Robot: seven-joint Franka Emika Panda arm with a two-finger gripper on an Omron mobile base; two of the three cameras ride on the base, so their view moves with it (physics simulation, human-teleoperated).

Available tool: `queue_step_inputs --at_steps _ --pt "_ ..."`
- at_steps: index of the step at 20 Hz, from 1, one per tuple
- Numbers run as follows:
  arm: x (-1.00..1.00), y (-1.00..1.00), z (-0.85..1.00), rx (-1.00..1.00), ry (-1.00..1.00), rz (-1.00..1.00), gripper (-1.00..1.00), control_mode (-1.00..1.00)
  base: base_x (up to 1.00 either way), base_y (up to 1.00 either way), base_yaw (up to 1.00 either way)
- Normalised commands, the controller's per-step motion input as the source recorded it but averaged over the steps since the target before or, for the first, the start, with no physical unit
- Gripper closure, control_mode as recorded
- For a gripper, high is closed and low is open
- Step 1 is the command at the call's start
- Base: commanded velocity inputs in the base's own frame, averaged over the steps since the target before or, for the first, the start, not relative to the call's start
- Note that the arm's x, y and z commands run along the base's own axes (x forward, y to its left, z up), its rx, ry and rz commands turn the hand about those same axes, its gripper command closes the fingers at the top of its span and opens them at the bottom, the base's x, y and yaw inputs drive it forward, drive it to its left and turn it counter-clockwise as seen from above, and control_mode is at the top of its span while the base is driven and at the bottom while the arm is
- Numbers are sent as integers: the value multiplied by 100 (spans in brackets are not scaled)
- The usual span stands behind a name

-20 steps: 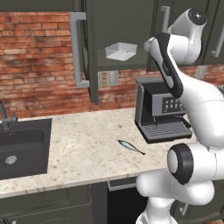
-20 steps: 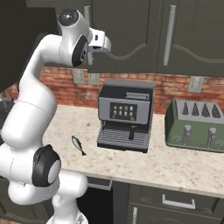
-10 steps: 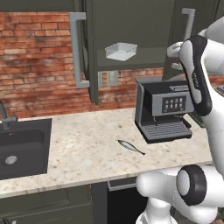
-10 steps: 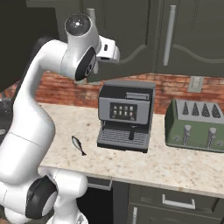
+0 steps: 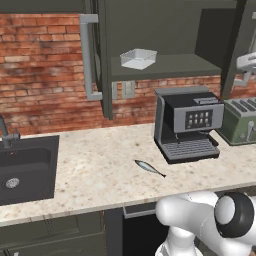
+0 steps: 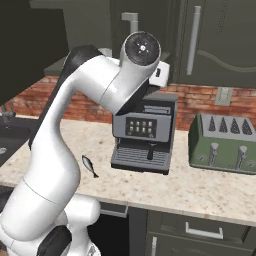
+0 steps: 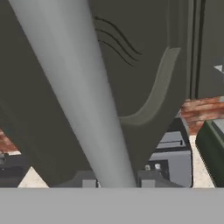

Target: Retrieve the tupperware from the cabinet, then place the raw meat into the tupperware to avoid contamination.

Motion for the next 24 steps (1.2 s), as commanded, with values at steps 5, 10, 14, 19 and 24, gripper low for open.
queue_step_inputs --at_steps 5,10,14,19,24 --pt "-23 -48 0 7 5 2 100 -100 0 0 0" --pt "-6 -6 0 0 2 0 -100 -100 0 0 0" --pt "0 0 0 0 0 0 -100 -100 0 0 0" --pt "0 0 0 0 0 0 -100 -100 0 0 0" --pt "-28 0 0 0 0 -1 -100 -100 0 0 0"
